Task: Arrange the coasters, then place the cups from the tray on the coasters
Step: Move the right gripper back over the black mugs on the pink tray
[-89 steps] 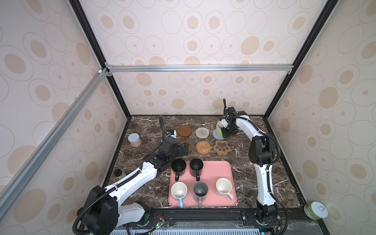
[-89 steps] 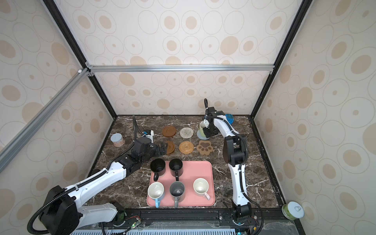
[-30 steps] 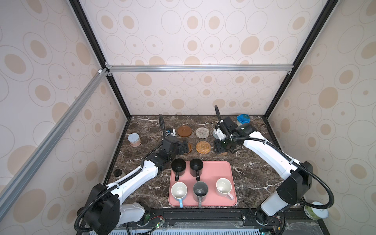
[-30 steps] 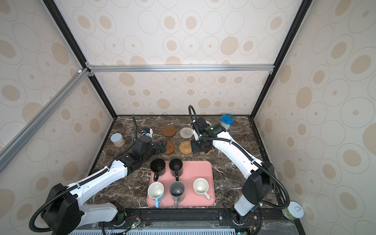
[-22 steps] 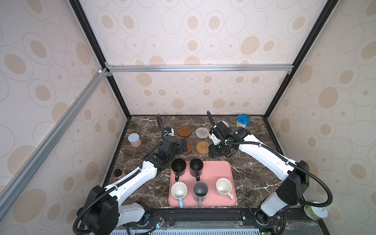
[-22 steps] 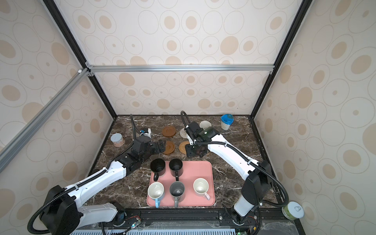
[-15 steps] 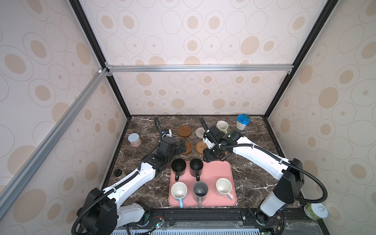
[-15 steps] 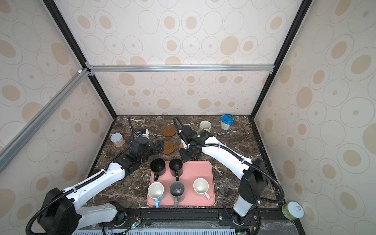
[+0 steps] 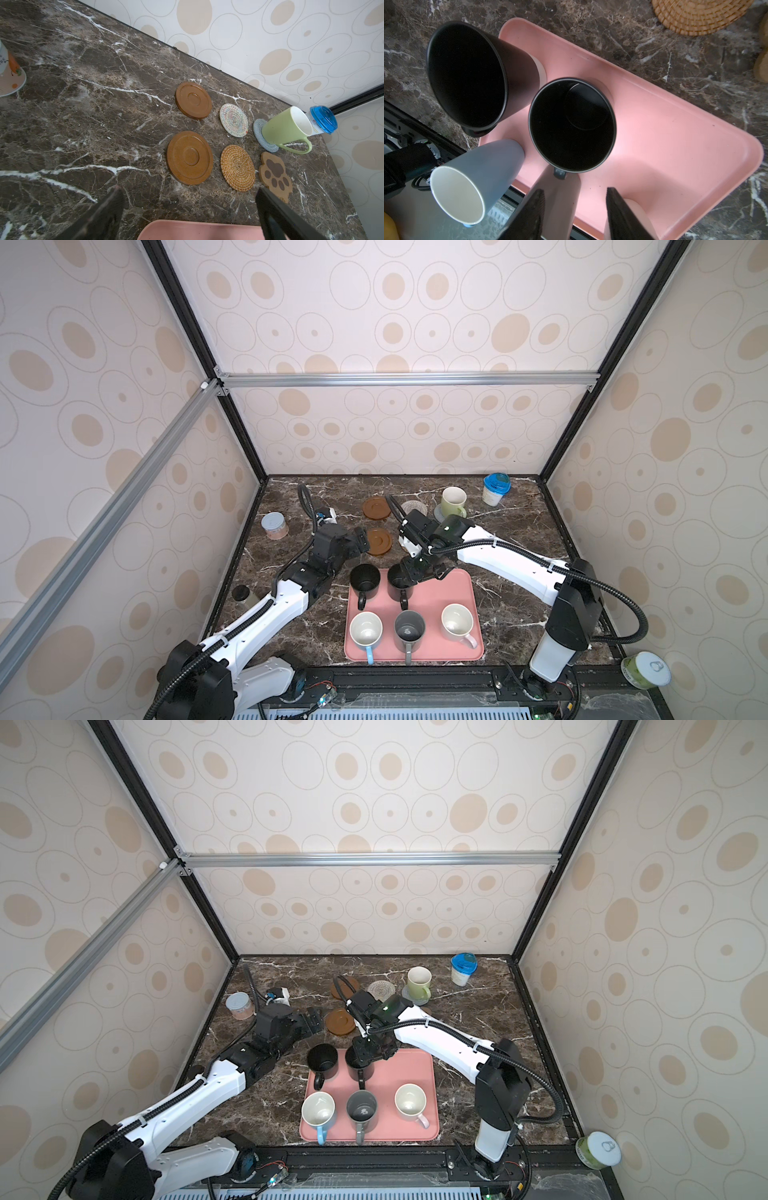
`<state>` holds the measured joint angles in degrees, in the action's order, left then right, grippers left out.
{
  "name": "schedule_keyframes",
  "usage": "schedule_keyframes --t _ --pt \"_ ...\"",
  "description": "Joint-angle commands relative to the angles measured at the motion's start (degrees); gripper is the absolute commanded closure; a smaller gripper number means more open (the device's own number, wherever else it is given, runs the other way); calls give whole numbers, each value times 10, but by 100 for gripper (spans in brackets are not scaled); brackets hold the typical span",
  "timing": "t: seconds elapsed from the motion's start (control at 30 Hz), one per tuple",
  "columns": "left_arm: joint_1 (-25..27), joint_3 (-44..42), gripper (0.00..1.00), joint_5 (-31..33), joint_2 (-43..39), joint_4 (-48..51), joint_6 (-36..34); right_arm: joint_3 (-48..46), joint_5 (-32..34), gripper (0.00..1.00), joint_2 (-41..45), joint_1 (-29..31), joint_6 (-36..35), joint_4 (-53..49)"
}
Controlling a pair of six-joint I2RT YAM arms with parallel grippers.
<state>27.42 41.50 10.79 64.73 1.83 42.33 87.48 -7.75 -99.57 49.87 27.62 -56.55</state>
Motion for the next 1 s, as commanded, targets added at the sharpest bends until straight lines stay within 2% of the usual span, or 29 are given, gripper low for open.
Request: schedule_keyframes --t 0.0,0.4,0.97 --pt "-6 -3 0 2 -12 -9 13 -9 -2 48 -8 10 11 -15" --pt "-11 -6 0 -9 -9 -16 17 -3 4 48 -37 44 17 -12" --pt "-16 -12 0 -12 -14 -16 21 -18 77 48 -78 50 35 2"
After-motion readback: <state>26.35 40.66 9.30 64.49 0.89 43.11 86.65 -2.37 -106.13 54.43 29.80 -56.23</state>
